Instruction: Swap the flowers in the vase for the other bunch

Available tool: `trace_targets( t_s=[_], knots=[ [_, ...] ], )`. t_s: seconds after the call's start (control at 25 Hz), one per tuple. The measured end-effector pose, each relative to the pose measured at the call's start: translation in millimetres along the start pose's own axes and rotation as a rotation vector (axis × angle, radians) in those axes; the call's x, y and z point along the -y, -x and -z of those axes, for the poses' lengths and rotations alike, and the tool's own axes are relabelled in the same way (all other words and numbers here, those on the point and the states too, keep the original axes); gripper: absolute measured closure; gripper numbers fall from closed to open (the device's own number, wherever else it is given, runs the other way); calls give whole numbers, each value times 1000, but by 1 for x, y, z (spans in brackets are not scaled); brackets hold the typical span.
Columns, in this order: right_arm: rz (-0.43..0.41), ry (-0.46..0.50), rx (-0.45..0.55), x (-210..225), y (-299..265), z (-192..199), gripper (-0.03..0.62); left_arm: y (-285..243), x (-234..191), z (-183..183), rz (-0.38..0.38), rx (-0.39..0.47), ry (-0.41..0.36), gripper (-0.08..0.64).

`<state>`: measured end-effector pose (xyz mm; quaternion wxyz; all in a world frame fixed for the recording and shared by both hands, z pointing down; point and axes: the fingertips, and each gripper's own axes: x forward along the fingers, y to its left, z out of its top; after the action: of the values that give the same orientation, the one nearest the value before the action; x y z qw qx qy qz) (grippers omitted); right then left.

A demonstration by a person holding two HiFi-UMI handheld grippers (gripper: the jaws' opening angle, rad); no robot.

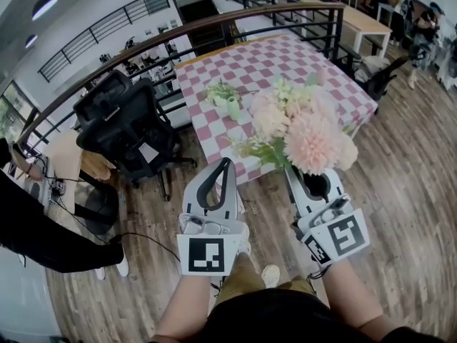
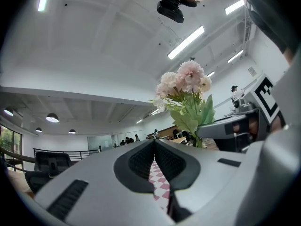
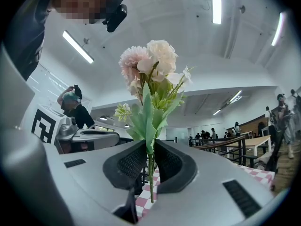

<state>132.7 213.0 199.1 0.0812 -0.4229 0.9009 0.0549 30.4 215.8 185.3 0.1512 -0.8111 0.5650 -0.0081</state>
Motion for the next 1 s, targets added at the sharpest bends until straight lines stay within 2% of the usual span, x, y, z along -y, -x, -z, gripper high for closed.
trace_targets(
  t_s=[0.24,0.64,1.0],
  knots=[
    [3,9,4,4,-8,-6,529,-8,-1,-7,21,5,-26,551],
    [-7,38,-8,6,-23,1,529,-24,-7,-3,39,18,-27,551],
    [-12,21,-17,7,-39,9,529,-33,-17,6,36,17,-11,551]
  ],
)
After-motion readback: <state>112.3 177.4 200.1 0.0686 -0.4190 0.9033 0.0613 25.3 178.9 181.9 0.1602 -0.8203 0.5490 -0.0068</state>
